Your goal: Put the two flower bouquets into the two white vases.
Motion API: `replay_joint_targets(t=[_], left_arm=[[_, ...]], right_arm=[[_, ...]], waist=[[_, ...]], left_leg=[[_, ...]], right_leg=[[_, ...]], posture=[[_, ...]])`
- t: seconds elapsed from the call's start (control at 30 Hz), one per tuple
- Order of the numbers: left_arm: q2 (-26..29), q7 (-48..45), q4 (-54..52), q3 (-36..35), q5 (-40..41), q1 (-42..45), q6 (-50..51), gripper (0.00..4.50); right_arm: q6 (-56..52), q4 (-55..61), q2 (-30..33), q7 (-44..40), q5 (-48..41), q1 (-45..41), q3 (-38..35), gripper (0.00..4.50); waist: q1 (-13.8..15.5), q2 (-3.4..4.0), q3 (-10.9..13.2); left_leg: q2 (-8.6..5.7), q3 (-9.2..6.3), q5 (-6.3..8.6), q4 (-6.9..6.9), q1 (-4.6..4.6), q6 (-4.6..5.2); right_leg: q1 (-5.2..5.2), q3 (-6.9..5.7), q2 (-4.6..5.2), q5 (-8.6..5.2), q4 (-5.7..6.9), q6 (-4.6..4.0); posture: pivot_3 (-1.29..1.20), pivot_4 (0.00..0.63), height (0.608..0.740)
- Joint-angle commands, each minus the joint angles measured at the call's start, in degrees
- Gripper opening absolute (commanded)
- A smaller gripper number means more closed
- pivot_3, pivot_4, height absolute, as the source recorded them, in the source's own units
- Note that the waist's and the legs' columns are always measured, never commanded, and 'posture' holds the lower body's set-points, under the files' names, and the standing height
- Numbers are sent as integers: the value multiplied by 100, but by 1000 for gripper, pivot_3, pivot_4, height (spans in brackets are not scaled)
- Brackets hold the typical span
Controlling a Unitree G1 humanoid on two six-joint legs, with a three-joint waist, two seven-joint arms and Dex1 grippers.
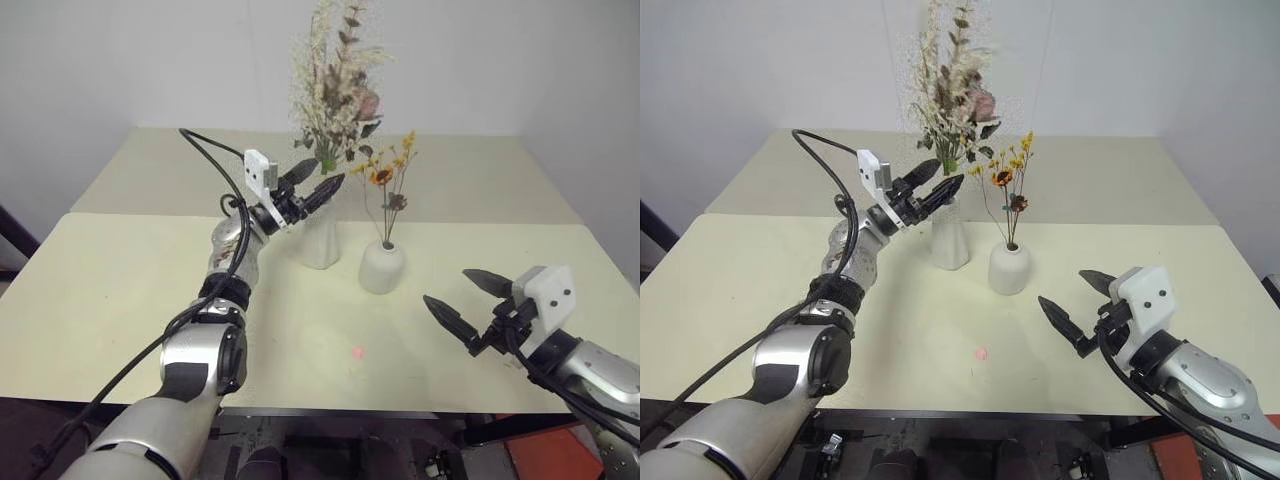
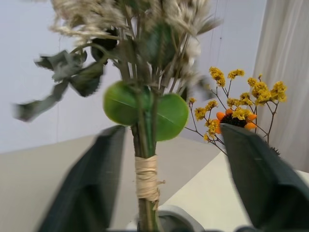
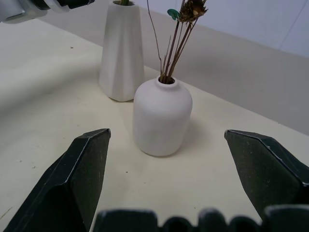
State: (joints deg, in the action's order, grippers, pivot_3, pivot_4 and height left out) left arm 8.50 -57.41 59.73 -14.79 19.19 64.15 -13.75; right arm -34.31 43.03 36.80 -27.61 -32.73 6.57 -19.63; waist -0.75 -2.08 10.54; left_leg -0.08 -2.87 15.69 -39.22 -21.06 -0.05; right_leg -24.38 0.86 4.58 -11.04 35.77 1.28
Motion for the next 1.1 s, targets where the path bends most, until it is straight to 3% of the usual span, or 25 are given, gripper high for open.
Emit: replay_joint_targets(t=[0.03,0.27,0.5,0.67,0.83,0.9,1.1], left_arm=[[164,-10,-508,-26,139,-147,218,4467],[456,-3,-1607,-21,375,-813,884,4467],[1383,305,-3694,-404,975,-2060,2120,4467],[2499,168,-5367,-648,1336,-3300,2948,4467],[3539,-213,-6189,-1138,1691,-4236,3421,4467],[3752,-220,-6400,-1352,1844,-4481,3549,4467],[3928,-29,-6759,-1813,2273,-4843,3896,4467]], right_arm=[[217,41,-9,-46,35,-61,-48,4485],[277,-38,3,-92,57,-91,-19,4485],[152,-109,205,-342,-188,8,-447,4485],[162,-674,785,-1100,-491,258,-1396,4485],[250,-1776,1606,-2023,-470,201,-2085,4485],[446,-2253,1911,-2329,-289,90,-2119,4485],[501,-2968,2465,-2640,-100,-604,-1813,4485]], waist=[[-11,0,0],[-12,1,0],[-36,3,-1],[-12,4,-1],[40,4,-1],[30,4,-2],[0,5,-1]], left_leg=[[0,0,0,0,1,0],[2,-1,0,0,2,0],[11,-1,0,0,9,0],[14,1,0,1,15,0],[15,4,0,1,27,0],[19,9,1,2,35,1],[27,20,1,16,56,1]], right_leg=[[0,1,0,0,0,0],[0,1,-1,0,2,0],[-1,6,-8,0,7,-1],[3,8,-7,0,5,-2],[17,3,-7,-3,3,-3],[22,6,-10,-31,3,35],[30,13,-15,-39,5,32]], posture=[[0,150,740],[0,150,740],[0,150,740],[0,150,740],[0,150,740],[0,150,740],[0,150,740]])
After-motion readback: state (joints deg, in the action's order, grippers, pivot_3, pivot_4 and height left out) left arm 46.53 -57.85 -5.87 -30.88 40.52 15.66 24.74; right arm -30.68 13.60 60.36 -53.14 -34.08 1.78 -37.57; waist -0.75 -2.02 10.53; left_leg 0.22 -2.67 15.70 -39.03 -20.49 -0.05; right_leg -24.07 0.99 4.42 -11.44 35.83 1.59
